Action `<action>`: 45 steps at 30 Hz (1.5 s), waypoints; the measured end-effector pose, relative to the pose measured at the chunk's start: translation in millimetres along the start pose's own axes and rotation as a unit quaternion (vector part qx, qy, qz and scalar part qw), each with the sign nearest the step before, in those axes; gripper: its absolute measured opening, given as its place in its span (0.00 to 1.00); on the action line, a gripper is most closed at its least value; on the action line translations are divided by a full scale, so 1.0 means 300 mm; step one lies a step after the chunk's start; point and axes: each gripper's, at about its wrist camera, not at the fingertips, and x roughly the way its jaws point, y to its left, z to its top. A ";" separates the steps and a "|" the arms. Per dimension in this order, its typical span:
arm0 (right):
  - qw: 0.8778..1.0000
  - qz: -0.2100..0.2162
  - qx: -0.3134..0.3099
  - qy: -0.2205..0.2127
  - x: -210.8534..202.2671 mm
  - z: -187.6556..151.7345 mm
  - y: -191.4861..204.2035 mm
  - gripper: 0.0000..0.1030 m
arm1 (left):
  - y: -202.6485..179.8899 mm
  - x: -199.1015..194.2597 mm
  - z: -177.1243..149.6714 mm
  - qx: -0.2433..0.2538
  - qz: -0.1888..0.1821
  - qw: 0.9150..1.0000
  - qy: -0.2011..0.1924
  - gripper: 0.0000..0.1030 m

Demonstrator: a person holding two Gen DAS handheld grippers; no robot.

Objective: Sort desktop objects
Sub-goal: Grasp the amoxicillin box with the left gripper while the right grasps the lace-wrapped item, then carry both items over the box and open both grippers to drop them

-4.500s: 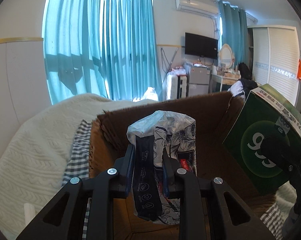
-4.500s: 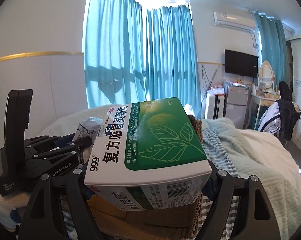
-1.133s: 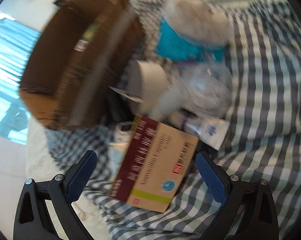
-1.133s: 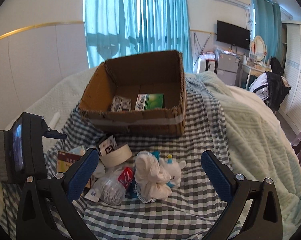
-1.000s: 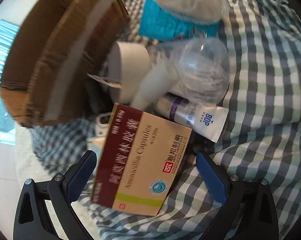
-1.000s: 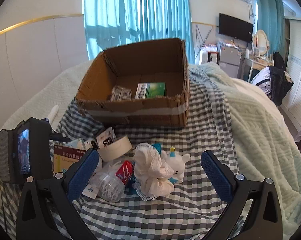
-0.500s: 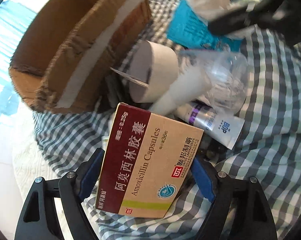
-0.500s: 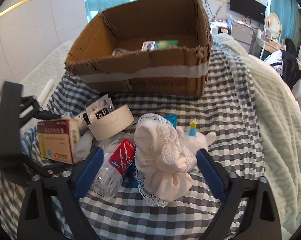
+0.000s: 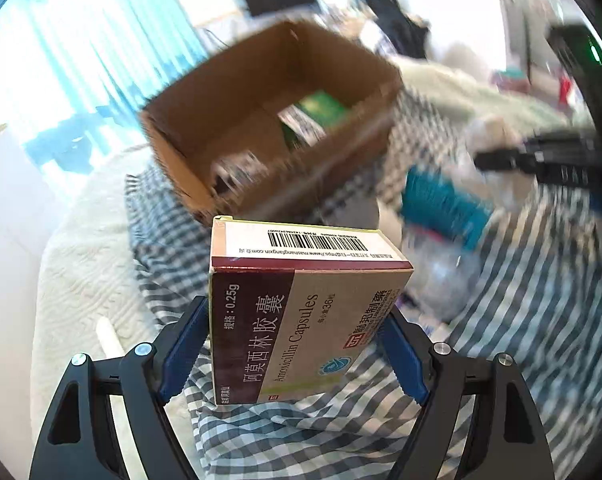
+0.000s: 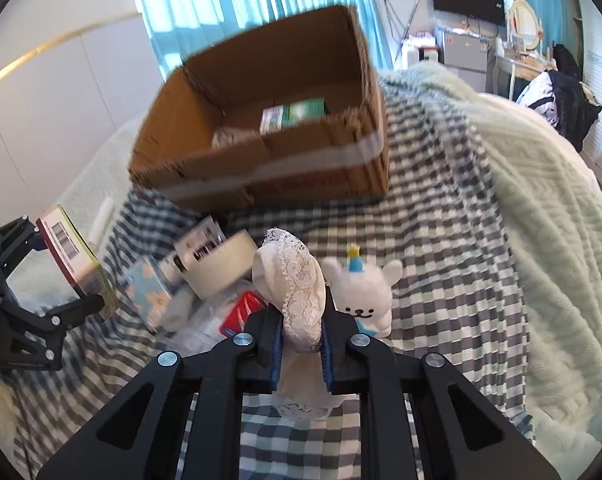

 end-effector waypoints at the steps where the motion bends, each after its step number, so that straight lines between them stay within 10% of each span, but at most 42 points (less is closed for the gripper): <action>1: 1.000 0.000 -0.001 -0.011 -0.026 0.005 0.004 0.13 | 0.006 -0.013 0.005 -0.014 0.001 1.000 -0.010 0.81; 12: 0.990 -0.016 -0.047 -0.130 -0.297 0.041 0.109 0.13 | 0.093 -0.208 0.071 -0.137 0.025 0.984 -0.111 0.81; 17: 0.979 -0.025 -0.065 -0.190 -0.407 0.079 0.153 0.13 | 0.117 -0.288 0.116 -0.203 0.043 0.964 -0.164 0.81; 29: 0.959 -0.028 -0.086 -0.270 -0.569 0.194 0.240 0.13 | 0.169 -0.383 0.204 -0.231 0.094 0.935 -0.250 0.81; 45: 0.948 -0.032 -0.118 -0.294 -0.470 0.423 0.280 0.13 | 0.294 -0.273 0.399 -0.228 0.060 0.932 -0.276 0.82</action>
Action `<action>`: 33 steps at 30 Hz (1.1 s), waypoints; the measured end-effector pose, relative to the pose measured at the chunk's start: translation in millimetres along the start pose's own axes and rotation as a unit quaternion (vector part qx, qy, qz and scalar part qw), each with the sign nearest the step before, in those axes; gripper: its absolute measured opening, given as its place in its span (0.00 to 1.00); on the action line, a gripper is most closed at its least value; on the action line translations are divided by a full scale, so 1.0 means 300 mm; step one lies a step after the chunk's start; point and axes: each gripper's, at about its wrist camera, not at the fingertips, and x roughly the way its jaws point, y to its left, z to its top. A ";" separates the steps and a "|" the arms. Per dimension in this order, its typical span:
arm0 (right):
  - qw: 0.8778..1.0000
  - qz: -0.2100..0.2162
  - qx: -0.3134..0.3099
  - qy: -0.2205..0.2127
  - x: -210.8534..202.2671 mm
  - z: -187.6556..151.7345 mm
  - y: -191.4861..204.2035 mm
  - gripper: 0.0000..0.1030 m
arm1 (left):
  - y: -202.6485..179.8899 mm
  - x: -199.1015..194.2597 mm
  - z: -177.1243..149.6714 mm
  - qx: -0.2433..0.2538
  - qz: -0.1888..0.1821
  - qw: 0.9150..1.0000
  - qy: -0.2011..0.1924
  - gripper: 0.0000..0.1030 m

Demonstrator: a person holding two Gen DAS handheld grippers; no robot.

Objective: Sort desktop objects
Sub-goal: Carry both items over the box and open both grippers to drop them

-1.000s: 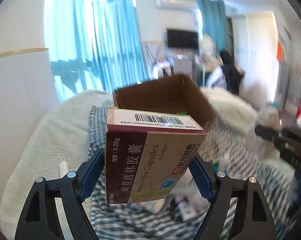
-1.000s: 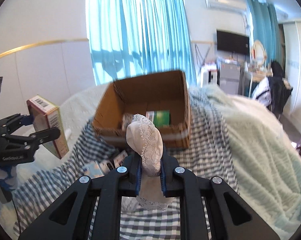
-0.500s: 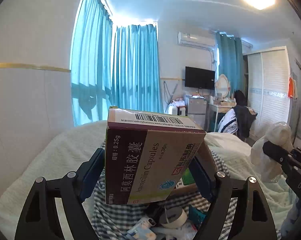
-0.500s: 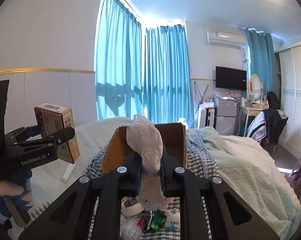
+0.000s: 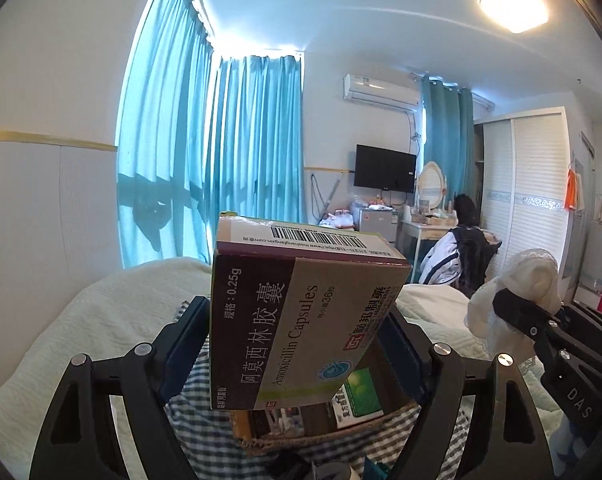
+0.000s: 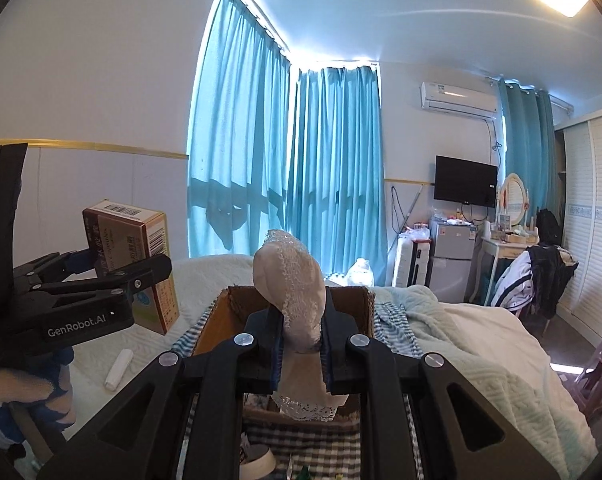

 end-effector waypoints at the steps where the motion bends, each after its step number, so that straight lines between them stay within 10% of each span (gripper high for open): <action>1: 1.000 0.001 -0.002 0.000 0.021 0.005 -0.001 0.13 | -0.003 0.018 0.002 0.001 -0.001 1.000 0.001 0.82; 33: 0.988 0.014 0.023 0.153 0.702 -0.389 -0.194 0.15 | 0.033 0.626 -0.357 0.011 0.012 0.988 0.154 0.82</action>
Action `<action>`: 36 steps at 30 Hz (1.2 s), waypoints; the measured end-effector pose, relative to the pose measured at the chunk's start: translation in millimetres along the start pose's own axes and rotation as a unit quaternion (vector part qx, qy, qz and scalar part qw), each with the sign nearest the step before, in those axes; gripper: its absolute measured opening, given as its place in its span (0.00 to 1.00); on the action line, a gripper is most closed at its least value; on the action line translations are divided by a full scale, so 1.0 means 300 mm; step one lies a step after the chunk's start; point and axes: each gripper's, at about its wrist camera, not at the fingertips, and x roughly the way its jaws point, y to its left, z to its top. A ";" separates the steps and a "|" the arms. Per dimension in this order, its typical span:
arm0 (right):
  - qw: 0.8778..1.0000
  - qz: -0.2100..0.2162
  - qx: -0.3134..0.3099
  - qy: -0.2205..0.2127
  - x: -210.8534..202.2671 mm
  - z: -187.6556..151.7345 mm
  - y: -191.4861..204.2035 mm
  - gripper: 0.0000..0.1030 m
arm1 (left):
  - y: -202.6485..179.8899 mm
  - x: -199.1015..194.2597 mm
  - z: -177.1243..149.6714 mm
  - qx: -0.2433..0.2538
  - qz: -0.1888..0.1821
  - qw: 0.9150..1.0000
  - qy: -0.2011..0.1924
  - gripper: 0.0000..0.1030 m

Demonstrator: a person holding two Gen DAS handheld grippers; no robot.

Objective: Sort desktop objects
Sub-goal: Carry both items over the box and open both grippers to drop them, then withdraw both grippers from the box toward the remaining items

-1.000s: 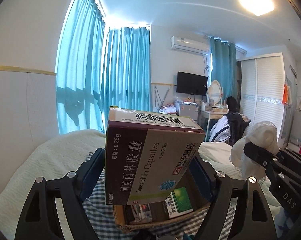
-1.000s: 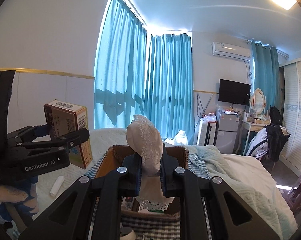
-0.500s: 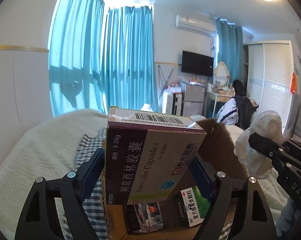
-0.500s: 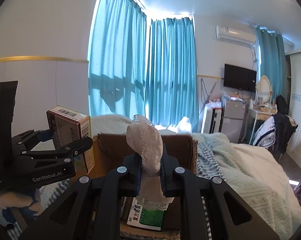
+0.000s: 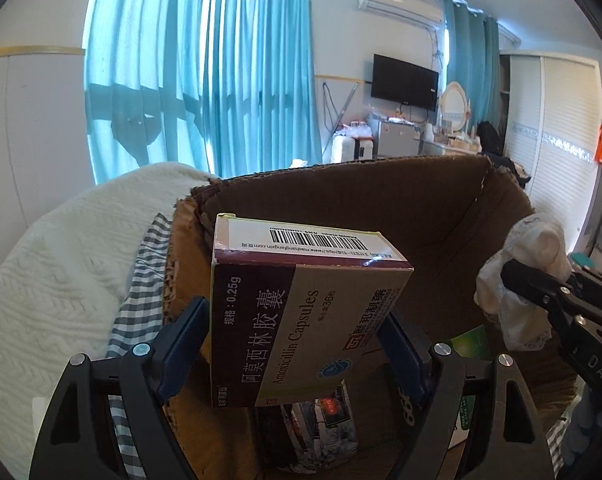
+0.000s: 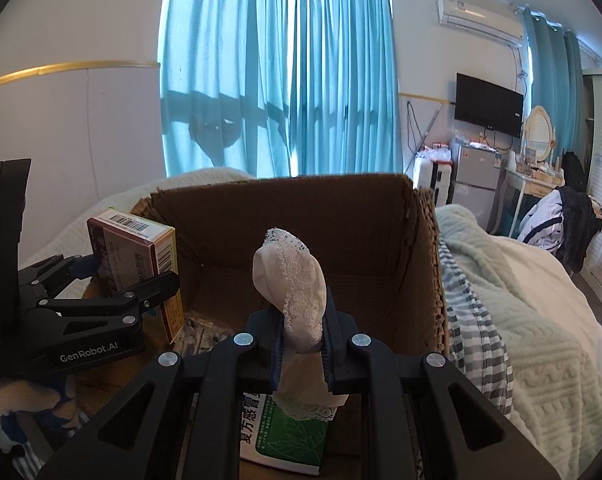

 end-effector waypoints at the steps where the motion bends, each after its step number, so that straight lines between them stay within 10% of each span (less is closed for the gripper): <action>1: 1.000 -0.004 0.002 0.004 0.010 -0.005 -0.008 0.16 | 0.000 0.001 0.004 0.002 -0.005 1.000 0.001 0.82; 5: 1.000 -0.009 0.015 0.005 0.004 0.000 -0.024 0.27 | -0.015 -0.010 0.010 0.013 0.001 1.000 0.000 0.87; 9: 0.999 -0.014 0.016 -0.026 -0.050 0.017 -0.025 0.65 | -0.006 -0.047 0.026 0.005 0.011 1.000 -0.020 1.00; 27: 0.991 -0.052 0.000 -0.126 -0.419 0.088 0.043 1.00 | 0.001 -0.366 0.086 0.005 0.053 0.993 -0.107 1.00; 36: 0.987 -0.057 0.002 -0.148 -0.562 0.089 0.086 1.00 | 0.018 -0.499 0.084 -0.004 0.079 0.988 -0.130 1.00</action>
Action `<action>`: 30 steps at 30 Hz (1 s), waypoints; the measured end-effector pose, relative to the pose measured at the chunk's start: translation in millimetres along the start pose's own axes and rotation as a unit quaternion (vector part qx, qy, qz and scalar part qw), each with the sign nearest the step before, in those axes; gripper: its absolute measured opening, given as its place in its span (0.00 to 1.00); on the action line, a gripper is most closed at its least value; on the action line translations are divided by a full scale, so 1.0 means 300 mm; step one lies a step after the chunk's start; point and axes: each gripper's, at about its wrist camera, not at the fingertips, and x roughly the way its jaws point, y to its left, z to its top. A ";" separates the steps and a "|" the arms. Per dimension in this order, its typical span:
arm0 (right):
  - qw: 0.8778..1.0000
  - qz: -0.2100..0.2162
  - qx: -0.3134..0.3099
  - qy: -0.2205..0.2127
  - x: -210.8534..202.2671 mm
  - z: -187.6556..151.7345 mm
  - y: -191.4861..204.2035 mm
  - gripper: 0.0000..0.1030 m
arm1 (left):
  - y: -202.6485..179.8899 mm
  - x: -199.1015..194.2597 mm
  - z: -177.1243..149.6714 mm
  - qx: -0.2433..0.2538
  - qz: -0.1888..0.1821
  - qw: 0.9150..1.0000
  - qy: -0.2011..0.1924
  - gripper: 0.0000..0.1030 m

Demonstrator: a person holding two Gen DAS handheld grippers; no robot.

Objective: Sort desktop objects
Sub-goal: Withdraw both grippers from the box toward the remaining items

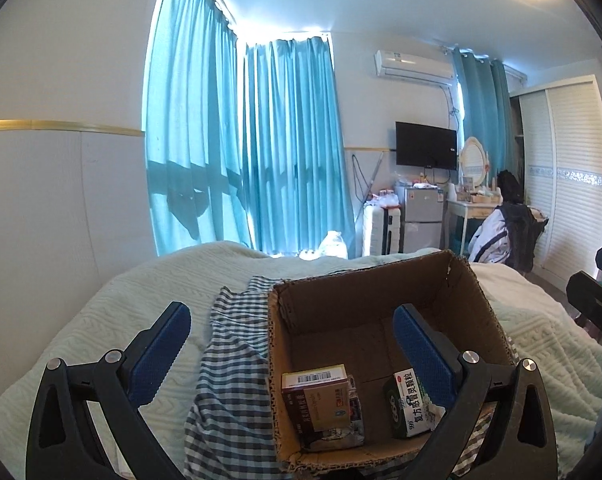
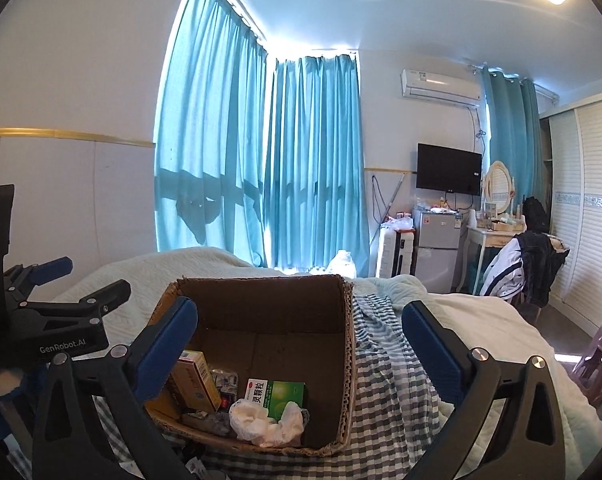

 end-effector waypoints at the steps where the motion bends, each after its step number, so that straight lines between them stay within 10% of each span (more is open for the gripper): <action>1: 1.000 0.000 0.002 -0.003 -0.018 0.004 0.003 1.00 | 0.002 -0.015 -0.001 -0.003 0.002 1.000 -0.002 1.00; 18: 0.999 -0.010 0.028 0.024 -0.207 -0.078 -0.023 1.00 | 0.083 -0.139 -0.111 -0.075 0.065 0.994 0.051 1.00; 30: 0.995 0.006 0.054 0.084 -0.240 -0.205 -0.056 1.00 | 0.121 -0.090 -0.311 -0.159 0.080 0.966 0.187 1.00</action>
